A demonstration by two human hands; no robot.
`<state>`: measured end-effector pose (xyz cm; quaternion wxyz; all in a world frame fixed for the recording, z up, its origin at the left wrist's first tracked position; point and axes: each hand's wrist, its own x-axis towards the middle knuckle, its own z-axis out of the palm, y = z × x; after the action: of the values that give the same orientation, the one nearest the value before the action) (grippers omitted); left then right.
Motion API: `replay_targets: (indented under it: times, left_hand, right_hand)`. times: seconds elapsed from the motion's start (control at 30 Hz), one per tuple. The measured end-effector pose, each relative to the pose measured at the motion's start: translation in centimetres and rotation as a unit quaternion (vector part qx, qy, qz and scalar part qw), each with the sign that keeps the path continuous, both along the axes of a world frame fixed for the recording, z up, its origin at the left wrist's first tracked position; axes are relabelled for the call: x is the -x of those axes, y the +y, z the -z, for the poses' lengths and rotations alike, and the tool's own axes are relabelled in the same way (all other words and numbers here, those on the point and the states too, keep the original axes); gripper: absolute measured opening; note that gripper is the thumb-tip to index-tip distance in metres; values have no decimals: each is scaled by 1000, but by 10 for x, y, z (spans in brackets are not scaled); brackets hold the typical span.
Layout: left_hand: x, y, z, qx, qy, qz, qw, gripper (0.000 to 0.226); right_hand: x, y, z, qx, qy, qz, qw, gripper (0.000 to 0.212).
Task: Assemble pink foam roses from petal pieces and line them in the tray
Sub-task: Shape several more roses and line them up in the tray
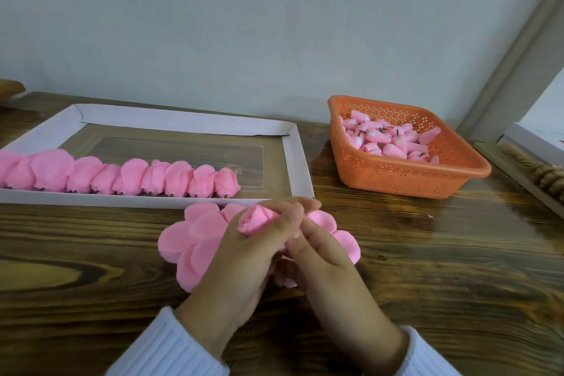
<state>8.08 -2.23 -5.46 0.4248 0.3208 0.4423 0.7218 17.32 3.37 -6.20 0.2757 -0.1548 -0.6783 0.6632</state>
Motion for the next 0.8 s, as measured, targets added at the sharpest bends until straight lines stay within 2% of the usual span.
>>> replay_targets:
  times: [0.1,0.27,0.4,0.57,0.7,0.8]
  left_hand:
    - [2,1,0,15,-16,-31,999,19]
    - [1,-2,-4,6,7,4,1000,23]
    - [3,2,0,16,20,-23,999,23]
    - [5,2,1,-3,-1,-5,1000,28]
    - [5,-1,-2,-35,-46,40,998,26]
    - [5,1,-2,-30,-41,7,999,32]
  right_hand:
    - [1,-1,1,-5,-9,-13,1000,28]
    - [0,-2,0,-5,-32,1,999,33]
    - [1,-1,-1,-8,-12,11,1000,19]
    - [-2,2,-2,-93,-25,3,995,23]
    - [-4,1,-4,-100,-47,-4,994,23]
    - [-3,1,-7,-138,-43,2,990,20]
